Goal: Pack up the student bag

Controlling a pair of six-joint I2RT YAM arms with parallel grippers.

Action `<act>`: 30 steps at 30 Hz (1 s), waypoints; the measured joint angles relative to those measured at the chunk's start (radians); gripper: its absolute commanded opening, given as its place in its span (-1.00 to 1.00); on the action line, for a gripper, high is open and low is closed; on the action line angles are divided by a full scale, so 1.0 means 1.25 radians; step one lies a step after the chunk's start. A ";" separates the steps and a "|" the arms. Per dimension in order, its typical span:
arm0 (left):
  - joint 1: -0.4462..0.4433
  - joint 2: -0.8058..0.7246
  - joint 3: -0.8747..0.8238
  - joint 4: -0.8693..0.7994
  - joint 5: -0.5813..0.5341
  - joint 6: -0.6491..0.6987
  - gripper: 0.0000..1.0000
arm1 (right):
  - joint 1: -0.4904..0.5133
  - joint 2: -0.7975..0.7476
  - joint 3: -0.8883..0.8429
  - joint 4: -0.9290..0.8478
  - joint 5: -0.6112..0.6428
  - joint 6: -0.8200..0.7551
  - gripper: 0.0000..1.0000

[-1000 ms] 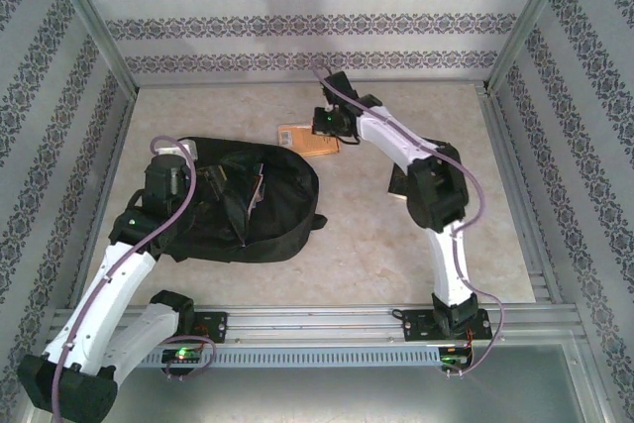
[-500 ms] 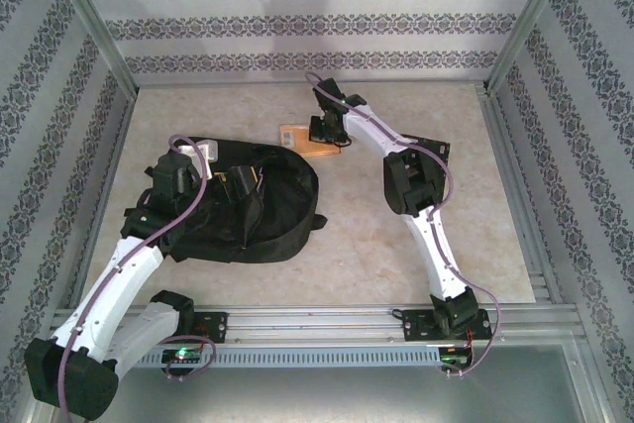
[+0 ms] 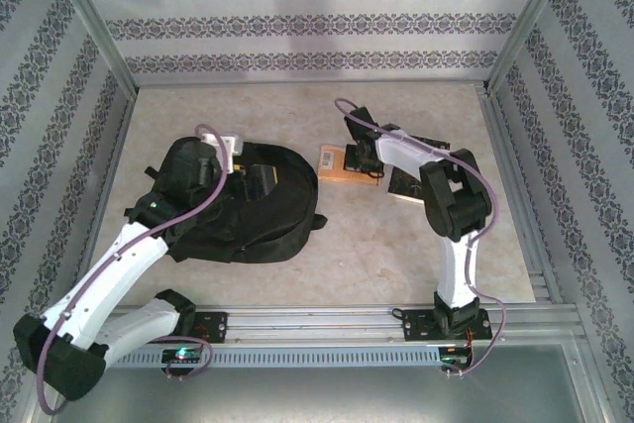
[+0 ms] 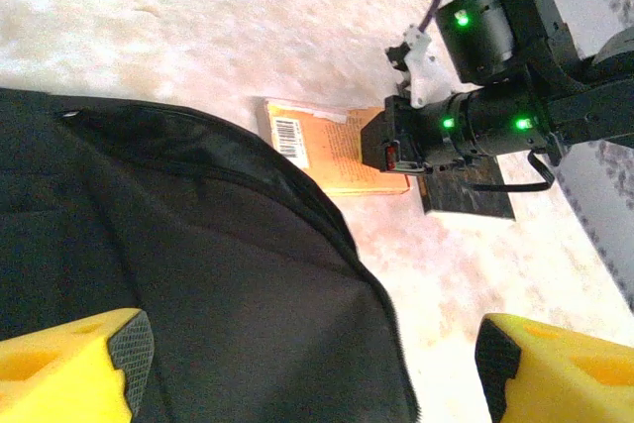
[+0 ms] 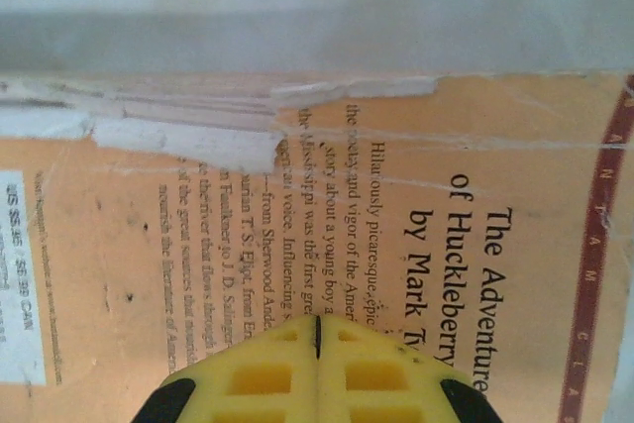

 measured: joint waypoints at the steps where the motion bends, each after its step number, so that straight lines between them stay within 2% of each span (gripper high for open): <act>1: -0.026 0.016 0.012 -0.007 -0.013 0.003 0.71 | 0.007 -0.029 -0.044 0.017 0.000 0.009 -1.00; 6: -0.124 0.086 0.028 -0.013 -0.033 0.001 0.69 | 0.074 -0.154 -0.223 0.089 -0.006 0.063 -1.00; 9: -0.187 0.145 0.036 -0.013 -0.038 -0.004 0.69 | 0.166 -0.238 -0.314 0.099 -0.044 0.091 -1.00; 11: -0.222 0.194 0.041 -0.012 -0.035 -0.011 0.68 | 0.232 -0.297 -0.358 0.077 -0.078 0.105 -0.81; 13: -0.239 0.227 0.041 -0.011 -0.030 -0.020 0.66 | 0.262 -0.356 -0.375 0.045 -0.096 0.112 -0.45; 16: -0.247 0.253 0.039 -0.004 -0.023 -0.035 0.61 | 0.215 -0.449 -0.376 0.029 -0.092 0.103 -0.22; 19: -0.248 0.261 0.030 0.009 -0.015 -0.047 0.56 | 0.132 -0.483 -0.370 0.027 -0.090 0.083 -0.16; 23: -0.255 0.261 0.000 0.036 -0.006 -0.064 0.51 | 0.051 -0.423 -0.359 0.019 -0.100 0.049 -0.07; 30: -0.263 0.270 -0.048 0.069 0.000 -0.083 0.48 | 0.011 -0.290 -0.334 0.013 -0.163 -0.011 -0.02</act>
